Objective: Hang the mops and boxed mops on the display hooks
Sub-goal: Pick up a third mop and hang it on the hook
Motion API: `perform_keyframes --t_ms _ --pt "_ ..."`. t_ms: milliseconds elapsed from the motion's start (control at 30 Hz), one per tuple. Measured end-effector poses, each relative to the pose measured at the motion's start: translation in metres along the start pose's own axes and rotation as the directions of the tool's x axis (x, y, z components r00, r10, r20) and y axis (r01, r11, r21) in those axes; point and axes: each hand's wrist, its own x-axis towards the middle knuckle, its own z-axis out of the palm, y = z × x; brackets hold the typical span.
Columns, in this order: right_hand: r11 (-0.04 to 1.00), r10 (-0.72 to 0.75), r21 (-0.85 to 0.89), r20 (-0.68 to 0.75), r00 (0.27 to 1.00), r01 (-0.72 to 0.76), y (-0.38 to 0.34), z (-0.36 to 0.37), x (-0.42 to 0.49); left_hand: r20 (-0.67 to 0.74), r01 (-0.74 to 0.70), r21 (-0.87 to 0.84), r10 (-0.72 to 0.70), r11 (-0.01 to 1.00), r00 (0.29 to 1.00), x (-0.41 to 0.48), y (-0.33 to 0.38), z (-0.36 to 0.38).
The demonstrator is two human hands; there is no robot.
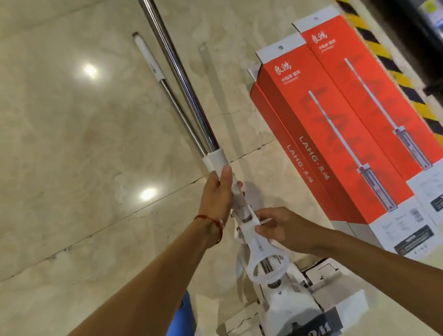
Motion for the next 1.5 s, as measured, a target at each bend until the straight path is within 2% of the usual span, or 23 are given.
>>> perform_keyframes --t_ms 67,167,367,533,600,800,933,1100,1200,1367,1433,1500 --pt "0.995 0.002 0.100 -0.060 0.998 0.004 -0.014 -0.006 -0.015 0.014 -0.052 0.082 0.051 0.995 0.999 -0.016 0.001 0.005" --pt "0.976 -0.052 0.192 -0.251 0.967 0.102 -0.047 -0.019 -0.037 -0.020 -0.129 0.157 0.134 0.979 0.991 -0.044 0.010 0.017" --pt "0.934 -0.288 0.098 -0.365 0.885 0.344 -0.128 -0.055 -0.102 0.048 -0.194 0.291 0.189 0.937 0.981 -0.112 0.046 0.050" --pt "0.861 -0.436 0.034 -0.466 0.770 0.508 -0.183 -0.085 -0.186 0.150 -0.297 0.473 0.257 0.829 0.955 -0.188 0.099 0.073" --pt "0.837 -0.450 0.055 -0.496 0.743 0.544 -0.201 -0.092 -0.223 0.202 -0.331 0.512 0.263 0.793 0.943 -0.219 0.120 0.079" --pt "0.756 -0.408 0.234 -0.560 0.721 0.611 -0.235 -0.094 -0.346 0.347 -0.426 0.628 0.255 0.652 0.902 -0.310 0.168 0.098" --pt "0.776 -0.412 0.138 -0.627 0.661 0.615 -0.248 -0.077 -0.421 0.463 -0.525 0.644 0.262 0.556 0.847 -0.369 0.189 0.106" --pt "0.795 -0.527 -0.141 -0.641 0.558 0.590 -0.267 -0.052 -0.506 0.586 -0.652 0.648 0.288 0.394 0.757 -0.436 0.222 0.099" --pt "0.784 -0.596 -0.337 -0.641 0.483 0.521 -0.282 -0.032 -0.566 0.632 -0.722 0.629 0.350 0.289 0.691 -0.489 0.243 0.091" --pt "0.785 -0.619 -0.487 -0.648 0.444 0.384 -0.304 -0.012 -0.681 0.634 -0.833 0.473 0.546 0.286 0.547 -0.586 0.300 0.084" --pt "0.790 -0.613 -0.505 -0.644 0.458 0.347 -0.310 -0.010 -0.726 0.593 -0.863 0.373 0.629 0.341 0.504 -0.632 0.332 0.091" --pt "0.798 -0.601 -0.503 -0.633 0.488 0.331 -0.312 -0.008 -0.770 0.538 -0.866 0.264 0.680 0.424 0.497 -0.677 0.363 0.105"
